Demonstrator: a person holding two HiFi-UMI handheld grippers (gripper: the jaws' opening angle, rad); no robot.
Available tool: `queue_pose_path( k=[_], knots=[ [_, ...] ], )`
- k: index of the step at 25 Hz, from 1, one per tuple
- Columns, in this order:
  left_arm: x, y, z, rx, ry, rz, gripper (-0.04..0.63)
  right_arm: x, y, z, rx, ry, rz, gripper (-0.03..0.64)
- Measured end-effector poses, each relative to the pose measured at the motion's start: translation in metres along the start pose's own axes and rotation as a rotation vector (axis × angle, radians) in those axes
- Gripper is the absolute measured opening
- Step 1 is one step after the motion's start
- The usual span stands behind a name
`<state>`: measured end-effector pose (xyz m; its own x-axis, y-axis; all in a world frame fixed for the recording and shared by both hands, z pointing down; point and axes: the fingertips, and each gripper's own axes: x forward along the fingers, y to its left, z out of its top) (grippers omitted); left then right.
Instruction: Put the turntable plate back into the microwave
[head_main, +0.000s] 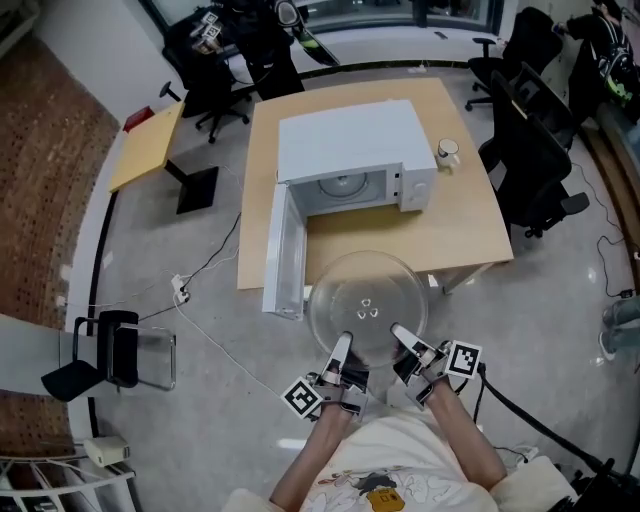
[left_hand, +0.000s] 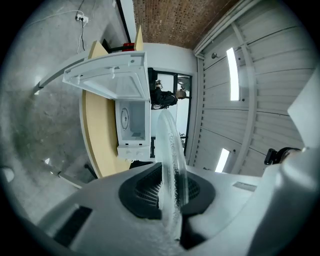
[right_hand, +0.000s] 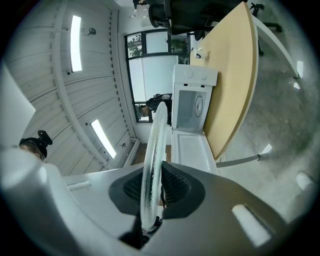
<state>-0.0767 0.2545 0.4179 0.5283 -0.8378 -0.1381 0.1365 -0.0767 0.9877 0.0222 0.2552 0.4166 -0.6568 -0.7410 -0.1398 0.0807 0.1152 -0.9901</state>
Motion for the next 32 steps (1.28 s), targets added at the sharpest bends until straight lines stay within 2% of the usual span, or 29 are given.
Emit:
queue_pose_path(
  k=[7,13,19,25,32],
  knots=[
    [0.015,0.004,-0.016,0.031,-0.029,-0.048,0.029,-0.010,0.002,0.022,-0.028,0.049,0.013,0.041],
    [0.029,0.010,-0.018,0.024,-0.042,-0.027,0.030,-0.009,-0.006,0.037,-0.008,0.064,0.004,0.041],
    [0.071,0.019,0.016,0.016,-0.023,-0.022,0.031,0.032,-0.014,0.069,-0.026,0.046,-0.002,0.041],
    [0.120,0.016,0.053,0.033,0.061,-0.036,0.030,0.074,-0.018,0.098,-0.039,-0.025,0.002,0.040],
    [0.153,0.030,0.090,0.004,0.125,-0.013,0.030,0.112,-0.034,0.119,-0.056,-0.080,-0.027,0.040]
  ],
)
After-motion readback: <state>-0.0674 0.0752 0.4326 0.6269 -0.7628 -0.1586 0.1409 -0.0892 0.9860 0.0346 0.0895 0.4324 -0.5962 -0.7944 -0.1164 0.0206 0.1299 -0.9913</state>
